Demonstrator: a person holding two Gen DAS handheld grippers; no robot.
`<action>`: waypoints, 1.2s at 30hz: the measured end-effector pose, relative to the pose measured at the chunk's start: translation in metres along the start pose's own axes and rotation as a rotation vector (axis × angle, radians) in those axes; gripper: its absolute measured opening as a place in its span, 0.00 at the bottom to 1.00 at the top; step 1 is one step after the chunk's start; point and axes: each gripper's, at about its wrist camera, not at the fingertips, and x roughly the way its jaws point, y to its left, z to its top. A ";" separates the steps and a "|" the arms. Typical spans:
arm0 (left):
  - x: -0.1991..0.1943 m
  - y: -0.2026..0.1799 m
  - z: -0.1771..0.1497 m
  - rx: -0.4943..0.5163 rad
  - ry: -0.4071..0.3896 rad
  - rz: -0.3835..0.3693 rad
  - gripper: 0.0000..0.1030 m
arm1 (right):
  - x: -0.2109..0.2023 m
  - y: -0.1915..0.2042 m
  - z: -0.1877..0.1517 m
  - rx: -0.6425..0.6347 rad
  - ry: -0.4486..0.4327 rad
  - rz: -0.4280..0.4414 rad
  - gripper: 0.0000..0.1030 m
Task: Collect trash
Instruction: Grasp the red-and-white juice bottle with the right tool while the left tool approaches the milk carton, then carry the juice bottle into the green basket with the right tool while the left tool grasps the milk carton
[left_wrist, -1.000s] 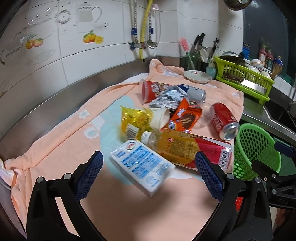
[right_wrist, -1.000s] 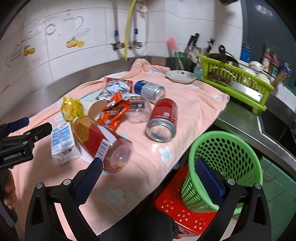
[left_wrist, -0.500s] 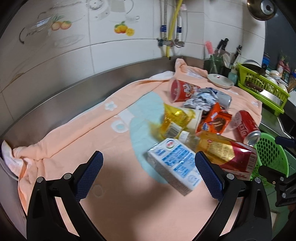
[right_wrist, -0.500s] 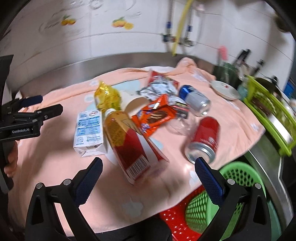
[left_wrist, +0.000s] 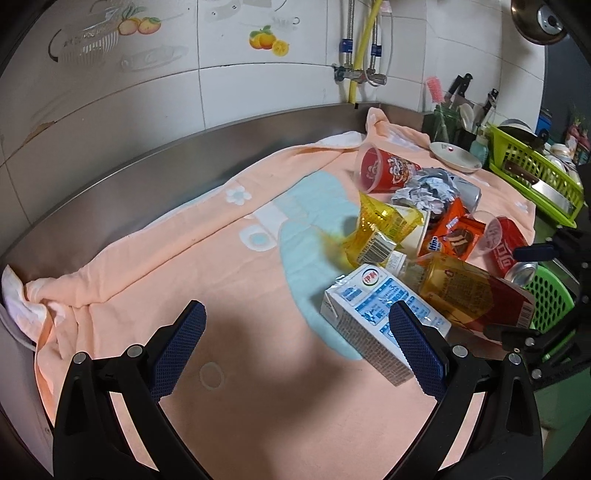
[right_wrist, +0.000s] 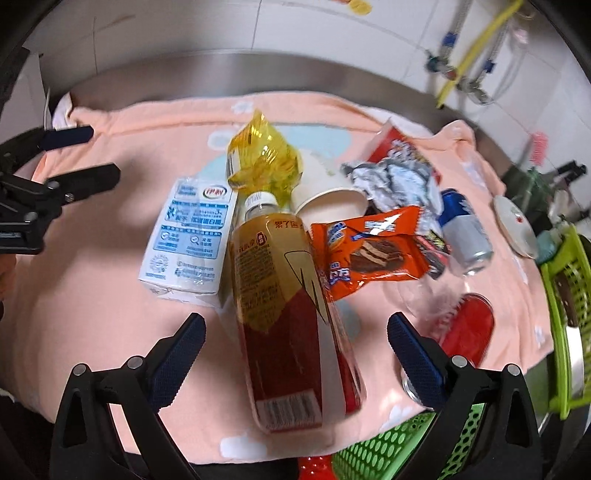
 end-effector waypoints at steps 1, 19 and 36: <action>0.002 0.001 0.000 -0.004 0.004 0.000 0.95 | 0.004 -0.001 0.002 -0.009 0.011 0.005 0.92; 0.030 -0.002 0.001 -0.043 0.081 -0.074 0.95 | 0.045 0.004 0.021 -0.078 0.123 0.073 0.67; 0.065 -0.051 0.008 -0.101 0.229 -0.084 0.95 | 0.006 -0.018 -0.020 0.114 0.020 0.103 0.67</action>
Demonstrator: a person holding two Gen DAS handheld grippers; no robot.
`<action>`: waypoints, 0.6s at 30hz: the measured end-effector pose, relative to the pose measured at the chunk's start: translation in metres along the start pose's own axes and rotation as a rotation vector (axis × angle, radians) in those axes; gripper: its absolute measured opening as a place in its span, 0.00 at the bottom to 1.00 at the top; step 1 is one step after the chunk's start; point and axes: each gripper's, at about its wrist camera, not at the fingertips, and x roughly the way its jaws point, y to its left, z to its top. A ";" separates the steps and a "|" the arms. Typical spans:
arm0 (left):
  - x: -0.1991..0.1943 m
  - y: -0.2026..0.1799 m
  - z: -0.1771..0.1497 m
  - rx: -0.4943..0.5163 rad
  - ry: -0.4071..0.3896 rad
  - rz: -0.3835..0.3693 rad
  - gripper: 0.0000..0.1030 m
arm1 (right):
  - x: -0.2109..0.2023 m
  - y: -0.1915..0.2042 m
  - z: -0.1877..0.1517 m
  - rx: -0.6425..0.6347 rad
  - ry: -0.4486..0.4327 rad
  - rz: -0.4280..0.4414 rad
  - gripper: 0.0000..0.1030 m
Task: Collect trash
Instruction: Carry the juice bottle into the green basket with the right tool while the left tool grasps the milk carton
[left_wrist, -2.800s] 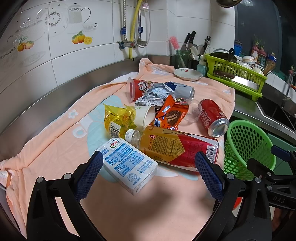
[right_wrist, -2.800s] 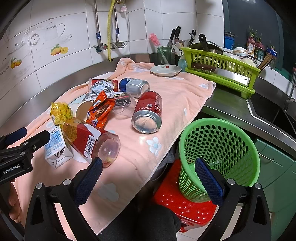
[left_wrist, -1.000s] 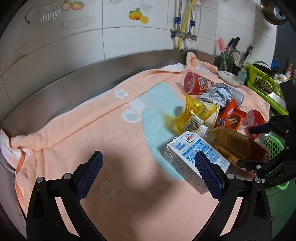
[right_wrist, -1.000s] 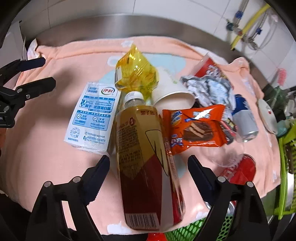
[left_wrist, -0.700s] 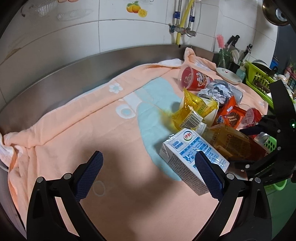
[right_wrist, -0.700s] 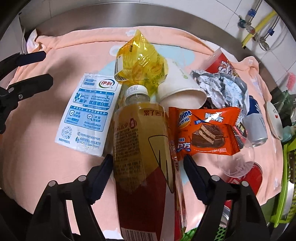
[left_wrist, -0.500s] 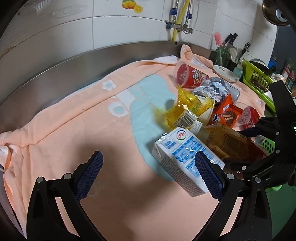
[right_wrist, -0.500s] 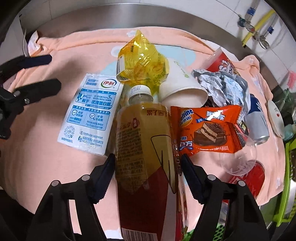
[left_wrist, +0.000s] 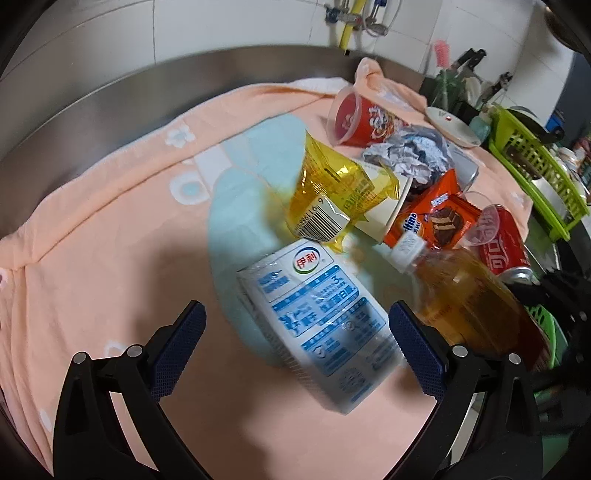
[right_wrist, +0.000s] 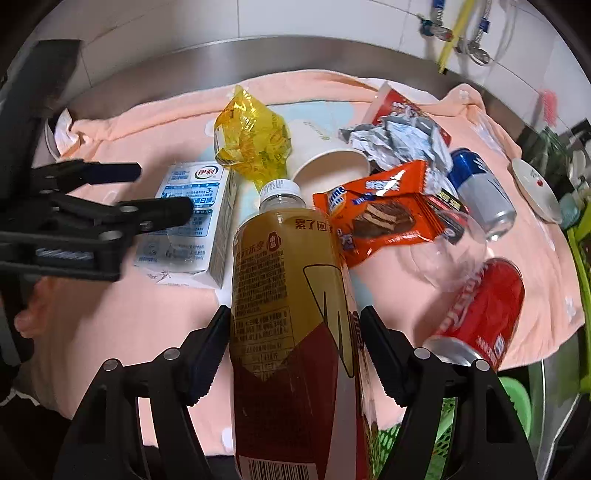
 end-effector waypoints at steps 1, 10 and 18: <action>0.002 -0.002 0.001 -0.003 0.007 0.009 0.95 | -0.004 -0.002 -0.003 0.013 -0.009 0.003 0.67; 0.031 -0.013 0.005 -0.064 0.081 0.065 0.94 | -0.057 -0.023 -0.036 0.110 -0.114 -0.023 0.67; 0.036 -0.015 0.004 -0.074 0.080 0.054 0.84 | -0.097 -0.084 -0.086 0.303 -0.154 -0.168 0.67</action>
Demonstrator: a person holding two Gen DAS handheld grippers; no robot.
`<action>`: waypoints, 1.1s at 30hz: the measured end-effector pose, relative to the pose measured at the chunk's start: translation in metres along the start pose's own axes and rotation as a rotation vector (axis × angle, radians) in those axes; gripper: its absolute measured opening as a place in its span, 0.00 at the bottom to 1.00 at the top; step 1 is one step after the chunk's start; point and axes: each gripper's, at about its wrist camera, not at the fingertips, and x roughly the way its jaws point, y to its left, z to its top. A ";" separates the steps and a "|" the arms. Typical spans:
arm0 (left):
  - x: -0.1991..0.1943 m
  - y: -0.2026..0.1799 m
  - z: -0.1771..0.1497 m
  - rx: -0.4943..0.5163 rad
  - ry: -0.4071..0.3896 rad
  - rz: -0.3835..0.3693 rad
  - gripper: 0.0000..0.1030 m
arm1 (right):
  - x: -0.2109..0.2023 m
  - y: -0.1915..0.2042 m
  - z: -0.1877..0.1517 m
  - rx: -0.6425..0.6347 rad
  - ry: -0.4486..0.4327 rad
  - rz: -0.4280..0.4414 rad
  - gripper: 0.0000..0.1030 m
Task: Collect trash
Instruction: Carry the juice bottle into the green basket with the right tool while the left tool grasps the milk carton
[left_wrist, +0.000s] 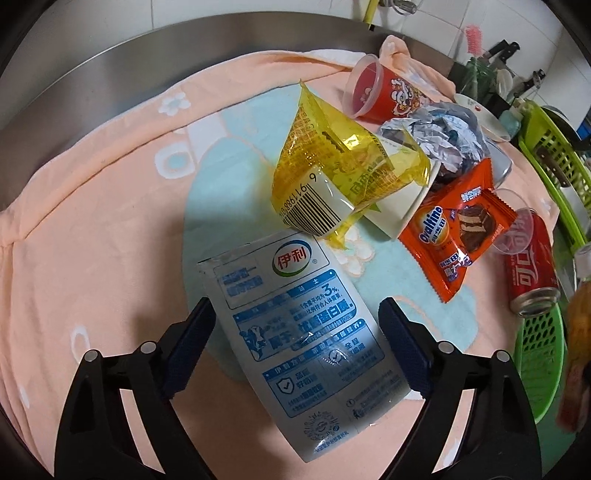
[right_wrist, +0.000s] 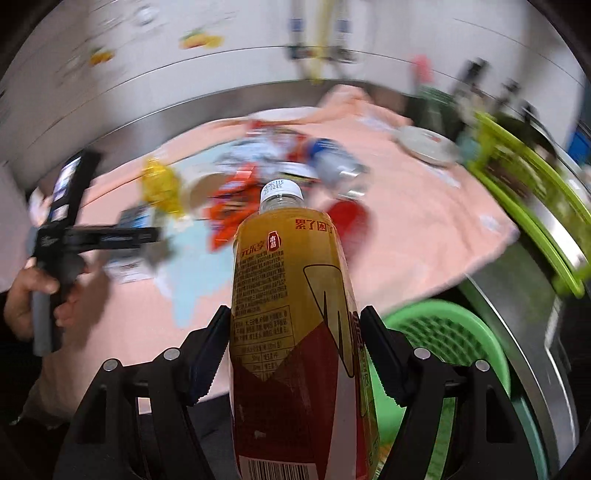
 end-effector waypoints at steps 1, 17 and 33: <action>-0.001 0.001 0.000 0.000 -0.002 -0.007 0.82 | -0.001 -0.011 -0.004 0.024 0.001 -0.025 0.67; -0.031 0.009 -0.025 0.048 -0.003 -0.166 0.69 | 0.091 -0.152 -0.094 0.372 0.245 -0.220 0.67; -0.075 -0.102 -0.028 0.284 -0.060 -0.448 0.68 | 0.141 -0.178 -0.110 0.457 0.371 -0.204 0.67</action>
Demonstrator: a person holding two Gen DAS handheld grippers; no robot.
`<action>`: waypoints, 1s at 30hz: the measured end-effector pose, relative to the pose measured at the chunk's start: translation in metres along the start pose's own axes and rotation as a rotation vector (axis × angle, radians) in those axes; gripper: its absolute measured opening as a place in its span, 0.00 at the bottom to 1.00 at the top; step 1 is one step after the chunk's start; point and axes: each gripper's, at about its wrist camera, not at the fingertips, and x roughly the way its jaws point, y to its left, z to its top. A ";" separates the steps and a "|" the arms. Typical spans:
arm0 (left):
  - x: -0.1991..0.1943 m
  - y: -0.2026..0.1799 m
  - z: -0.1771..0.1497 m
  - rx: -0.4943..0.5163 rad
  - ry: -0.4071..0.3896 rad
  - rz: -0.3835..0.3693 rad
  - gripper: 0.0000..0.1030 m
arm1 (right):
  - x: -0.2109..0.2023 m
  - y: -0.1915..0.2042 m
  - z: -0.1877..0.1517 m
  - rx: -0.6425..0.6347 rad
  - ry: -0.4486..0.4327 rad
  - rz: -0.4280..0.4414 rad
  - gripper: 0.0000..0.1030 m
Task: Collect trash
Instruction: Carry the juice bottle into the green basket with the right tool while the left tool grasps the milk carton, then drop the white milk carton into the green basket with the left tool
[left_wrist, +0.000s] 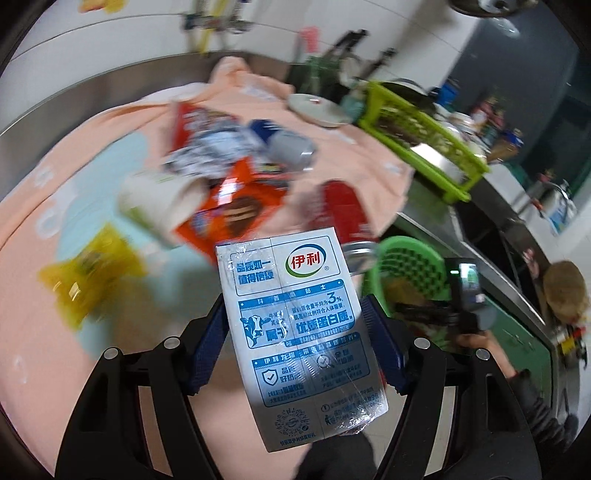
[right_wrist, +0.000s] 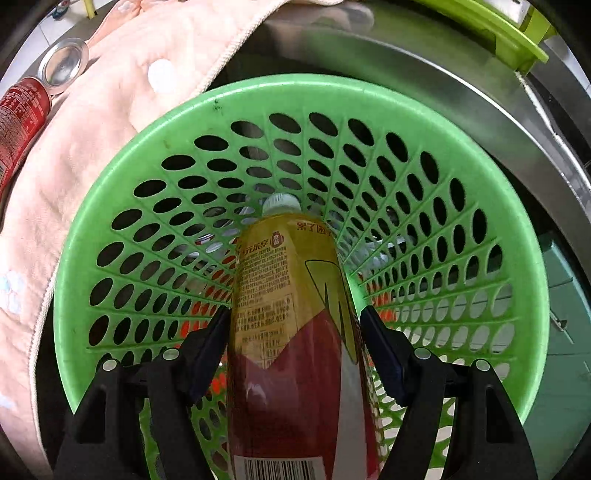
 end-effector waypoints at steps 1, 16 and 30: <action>0.003 -0.008 0.002 0.016 0.000 -0.011 0.68 | 0.001 0.001 0.001 -0.003 -0.001 -0.002 0.67; 0.066 -0.114 0.027 0.186 0.083 -0.174 0.68 | -0.038 -0.001 -0.011 0.009 -0.084 0.033 0.67; 0.135 -0.182 0.019 0.274 0.195 -0.216 0.69 | -0.110 -0.038 -0.070 -0.006 -0.217 -0.052 0.70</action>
